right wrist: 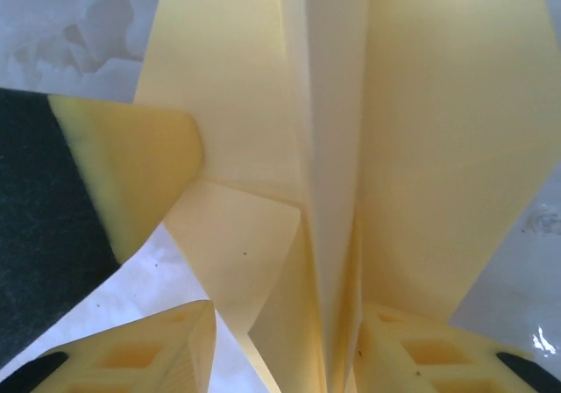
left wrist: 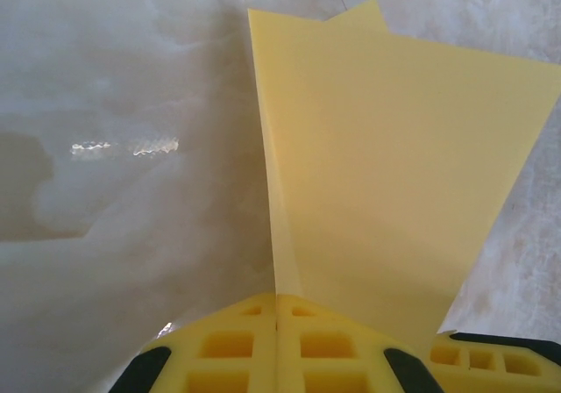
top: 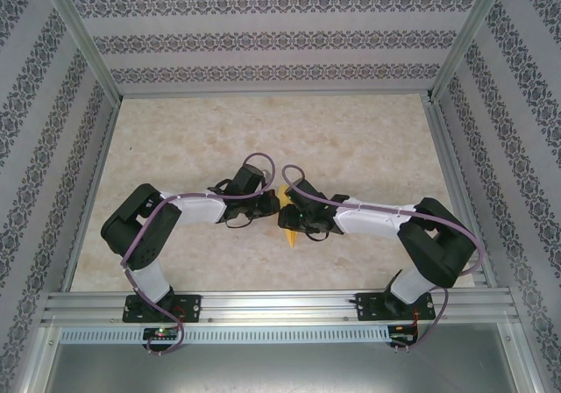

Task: Fold a paper plane with a square sheet of paper (pick it up from the middle)
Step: Move the paper plane to the center of the table.

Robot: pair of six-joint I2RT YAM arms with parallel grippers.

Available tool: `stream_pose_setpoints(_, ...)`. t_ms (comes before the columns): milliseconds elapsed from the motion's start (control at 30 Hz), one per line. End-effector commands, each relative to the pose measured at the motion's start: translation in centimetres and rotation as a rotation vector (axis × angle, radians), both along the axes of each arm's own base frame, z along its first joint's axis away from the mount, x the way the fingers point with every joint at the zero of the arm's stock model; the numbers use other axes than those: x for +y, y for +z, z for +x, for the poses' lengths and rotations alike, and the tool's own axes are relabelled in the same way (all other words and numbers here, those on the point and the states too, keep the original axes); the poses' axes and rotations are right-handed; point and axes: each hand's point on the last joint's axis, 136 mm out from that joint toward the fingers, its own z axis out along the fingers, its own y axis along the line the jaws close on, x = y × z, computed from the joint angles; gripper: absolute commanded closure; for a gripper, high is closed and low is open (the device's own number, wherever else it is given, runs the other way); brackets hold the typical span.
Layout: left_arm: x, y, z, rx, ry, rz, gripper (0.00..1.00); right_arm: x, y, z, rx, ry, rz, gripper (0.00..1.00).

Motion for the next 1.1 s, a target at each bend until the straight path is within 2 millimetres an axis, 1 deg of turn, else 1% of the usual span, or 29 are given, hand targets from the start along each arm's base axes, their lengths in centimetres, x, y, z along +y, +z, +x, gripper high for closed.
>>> stream_pose_setpoints(0,0.3,0.3,0.4,-0.010,0.019,-0.012,1.00,-0.1,-0.3,0.5,-0.009,-0.028,-0.051,0.58)
stream_pose_setpoints(100,0.3,0.4,0.5,-0.010,0.017,-0.016,1.00,-0.2,-0.8,0.5,0.001,-0.029,-0.070,0.62)
stream_pose_setpoints(167,0.3,0.6,0.5,-0.008,0.017,-0.016,0.99,-0.4,-0.9,0.5,0.002,-0.031,-0.087,0.68)
stream_pose_setpoints(200,0.4,0.6,0.5,-0.006,0.020,-0.015,0.97,-0.6,-0.8,0.6,0.000,-0.037,-0.103,0.72)
stream_pose_setpoints(267,0.6,0.9,0.5,-0.004,0.025,-0.013,0.88,-1.1,-0.5,0.9,-0.009,-0.043,-0.138,0.82)
stream_pose_setpoints(300,0.9,1.2,0.7,-0.006,0.032,-0.010,0.82,-1.4,-0.3,1.0,-0.019,-0.046,-0.159,0.87)
stream_pose_setpoints(333,1.3,1.5,0.8,-0.007,0.044,0.001,0.75,-1.8,-0.1,1.1,-0.026,-0.043,-0.180,0.89)
stream_pose_setpoints(367,1.8,1.7,1.0,-0.008,0.060,0.010,0.70,-2.0,0.3,1.2,-0.037,-0.043,-0.199,0.90)
stream_pose_setpoints(500,4.8,2.8,1.6,-0.026,0.137,0.085,0.45,-3.4,1.3,1.8,-0.073,-0.030,-0.285,0.92)
stream_pose_setpoints(633,8.2,3.4,1.9,-0.049,0.222,0.188,0.29,-4.2,1.2,2.2,-0.079,-0.017,-0.349,0.92)
stream_pose_setpoints(733,10.5,3.3,1.8,-0.044,0.283,0.258,0.23,-4.4,0.8,2.7,-0.074,-0.020,-0.366,0.90)
stream_pose_setpoints(800,11.5,3.2,1.7,-0.044,0.310,0.280,0.19,-4.2,0.5,3.1,-0.072,-0.022,-0.371,0.89)
stream_pose_setpoints(867,12.0,3.2,1.6,-0.044,0.324,0.292,0.16,-3.9,0.2,3.4,-0.069,-0.023,-0.373,0.88)
stream_pose_setpoints(1067,12.7,3.0,1.3,-0.048,0.328,0.320,0.07,-3.4,-0.9,3.6,-0.052,-0.027,-0.373,0.86)
